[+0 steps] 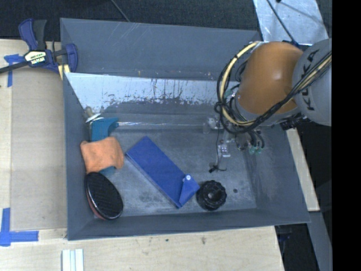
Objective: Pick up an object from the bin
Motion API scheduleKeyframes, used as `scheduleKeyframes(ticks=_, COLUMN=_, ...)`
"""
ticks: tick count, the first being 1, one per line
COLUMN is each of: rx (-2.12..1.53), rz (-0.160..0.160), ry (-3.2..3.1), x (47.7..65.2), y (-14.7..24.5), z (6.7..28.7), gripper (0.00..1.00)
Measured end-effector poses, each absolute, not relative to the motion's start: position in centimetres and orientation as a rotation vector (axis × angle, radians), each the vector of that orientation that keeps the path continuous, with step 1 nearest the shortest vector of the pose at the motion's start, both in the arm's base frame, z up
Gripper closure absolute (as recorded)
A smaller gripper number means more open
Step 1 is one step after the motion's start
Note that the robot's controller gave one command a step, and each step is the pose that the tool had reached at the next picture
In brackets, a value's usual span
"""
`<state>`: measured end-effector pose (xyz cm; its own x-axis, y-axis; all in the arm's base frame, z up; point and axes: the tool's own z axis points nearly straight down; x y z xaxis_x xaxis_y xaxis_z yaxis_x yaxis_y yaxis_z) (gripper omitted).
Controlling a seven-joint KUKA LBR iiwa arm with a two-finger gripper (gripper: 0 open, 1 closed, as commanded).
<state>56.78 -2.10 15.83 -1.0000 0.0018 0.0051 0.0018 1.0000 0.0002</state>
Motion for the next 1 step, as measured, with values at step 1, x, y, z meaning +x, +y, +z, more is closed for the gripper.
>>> scheduleKeyframes(ticks=1, rx=-0.002, rz=0.0, ry=-3.145, x=56.95, y=-2.1, z=16.3, gripper=0.0)
